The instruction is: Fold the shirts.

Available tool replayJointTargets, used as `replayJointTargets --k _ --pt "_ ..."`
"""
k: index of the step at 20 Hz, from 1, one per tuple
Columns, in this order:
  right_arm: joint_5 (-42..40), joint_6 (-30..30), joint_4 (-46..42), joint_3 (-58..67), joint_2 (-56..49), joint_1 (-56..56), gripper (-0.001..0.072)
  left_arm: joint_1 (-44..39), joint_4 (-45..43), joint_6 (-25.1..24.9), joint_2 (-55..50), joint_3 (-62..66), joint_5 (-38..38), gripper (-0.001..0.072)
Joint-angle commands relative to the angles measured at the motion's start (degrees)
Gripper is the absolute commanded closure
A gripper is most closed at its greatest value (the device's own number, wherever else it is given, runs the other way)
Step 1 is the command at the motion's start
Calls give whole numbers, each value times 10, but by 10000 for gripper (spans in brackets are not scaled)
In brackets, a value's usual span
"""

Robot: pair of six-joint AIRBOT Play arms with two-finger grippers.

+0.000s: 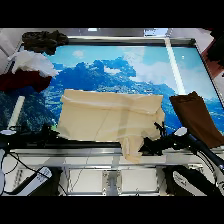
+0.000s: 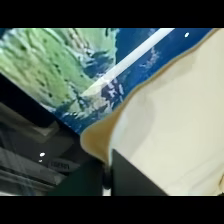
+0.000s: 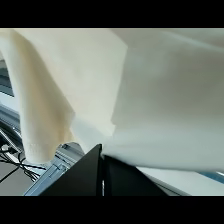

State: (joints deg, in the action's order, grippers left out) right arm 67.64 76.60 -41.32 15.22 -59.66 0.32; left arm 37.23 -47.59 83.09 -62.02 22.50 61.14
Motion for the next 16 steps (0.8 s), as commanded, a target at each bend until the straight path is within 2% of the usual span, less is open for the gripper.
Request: replayJointTargets --k 1,3,8,14,16 --pt "2 0 0 0 0 1 685 -8 29 -18 -5 24 18 697" --pt "9 -7 0 2 3 0 687 -8 44 -41 -5 70 56 697" --pt "91 -13 -31 39 56 1 687 -8 42 -111 11 184 195 697" --pt "140 54 -59 100 160 2 687 -8 49 -120 63 188 212 697" --pt "135 75 -61 125 176 0 688 -9 99 -125 76 188 200 697"
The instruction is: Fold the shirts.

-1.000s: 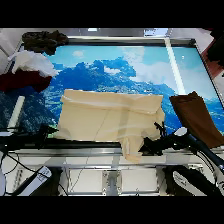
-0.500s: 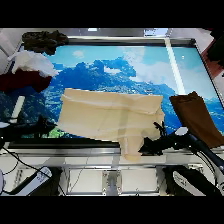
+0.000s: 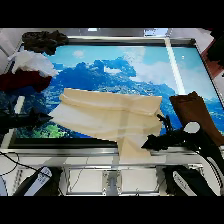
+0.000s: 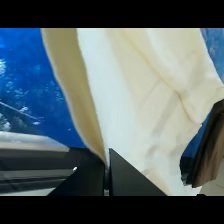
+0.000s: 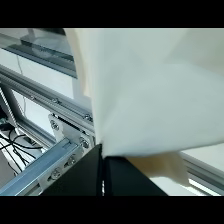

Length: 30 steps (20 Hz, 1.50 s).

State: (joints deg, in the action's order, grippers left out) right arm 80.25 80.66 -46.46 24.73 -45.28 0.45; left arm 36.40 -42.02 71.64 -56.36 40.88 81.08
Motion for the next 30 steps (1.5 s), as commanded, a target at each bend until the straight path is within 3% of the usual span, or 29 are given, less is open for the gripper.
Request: replayJointTargets --k 1,4,8,10,13,15,18,22,27,30 --pt "-3 36 -9 40 31 -1 688 0 81 -17 23 4 -11 697" --pt "-78 36 -11 67 28 -1 689 -24 129 -26 25 8 -78 699" --pt "-109 37 -63 140 -23 0 690 -83 94 9 24 10 -228 700" --pt "-123 40 -99 187 -75 0 690 -107 27 38 19 10 -282 700" --pt "-137 42 -155 266 -169 0 690 -118 -116 114 -6 16 -306 700" --pt "-145 63 -206 323 -232 0 690 -118 -161 137 -35 35 -307 700" --pt "-161 66 -219 404 -316 0 690 -129 -149 135 -86 83 -316 700" --pt "-183 66 -214 480 -394 0 690 -207 -145 135 -157 169 -388 700" --pt "-207 65 -187 501 -445 -1 690 -298 -146 135 -292 270 -419 700" --pt "-206 65 -189 501 -466 -1 690 -311 -150 158 -348 276 -457 700"
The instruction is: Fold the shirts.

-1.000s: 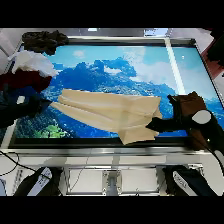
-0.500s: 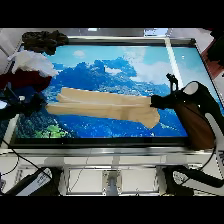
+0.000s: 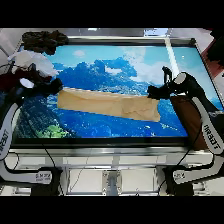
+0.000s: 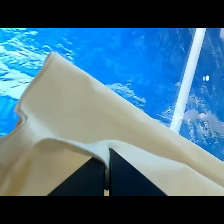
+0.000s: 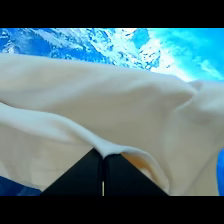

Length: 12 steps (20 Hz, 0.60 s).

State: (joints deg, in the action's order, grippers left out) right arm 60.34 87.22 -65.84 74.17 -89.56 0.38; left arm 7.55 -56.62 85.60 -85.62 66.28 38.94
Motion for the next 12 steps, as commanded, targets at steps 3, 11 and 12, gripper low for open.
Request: replayJointTargets --k 3,11,12 --pt "-5 0 3 6 -40 0 690 -18 -42 58 -75 22 -68 700" --pt "-4 -6 5 5 -42 1 611 -18 -29 63 -67 23 -79 530" --pt "-4 -19 5 5 -32 1 474 -18 -29 63 -60 26 -73 347"
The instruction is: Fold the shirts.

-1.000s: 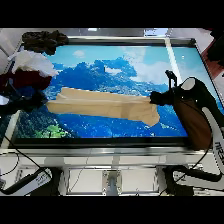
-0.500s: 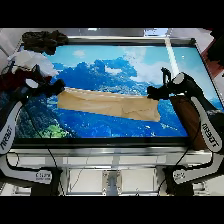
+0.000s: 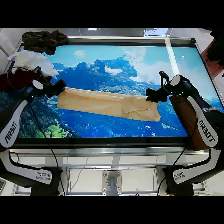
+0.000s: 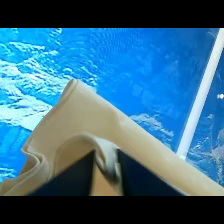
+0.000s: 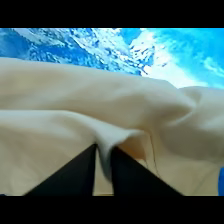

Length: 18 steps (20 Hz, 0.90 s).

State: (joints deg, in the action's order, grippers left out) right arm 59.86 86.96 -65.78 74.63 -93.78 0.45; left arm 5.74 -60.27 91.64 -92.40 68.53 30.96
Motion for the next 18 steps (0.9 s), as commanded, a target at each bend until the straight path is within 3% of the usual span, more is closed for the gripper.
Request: replayJointTargets --k 1,6,7,8,10,11,15,17,18 --pt "4 -27 4 1 26 0 330 0 7 0 17 6 10 321" --pt "69 -32 -80 0 131 38 310 -1 34 -3 83 51 19 325" --pt "92 -29 -90 0 140 54 240 -4 61 -27 96 56 14 340" --pt "113 -29 -85 -1 140 72 175 -13 90 -88 107 59 5 339" --pt "104 -50 -26 -26 138 115 175 -48 138 -254 118 59 5 339" --pt "84 -77 21 -46 137 136 175 -73 150 -290 118 59 17 339" --pt "64 -160 163 -119 98 218 173 -177 71 -274 99 59 28 342" --pt "94 -212 215 -132 56 246 104 -217 31 -246 80 59 33 347" --pt "102 -232 234 -132 33 254 82 -235 12 -235 65 61 34 387"
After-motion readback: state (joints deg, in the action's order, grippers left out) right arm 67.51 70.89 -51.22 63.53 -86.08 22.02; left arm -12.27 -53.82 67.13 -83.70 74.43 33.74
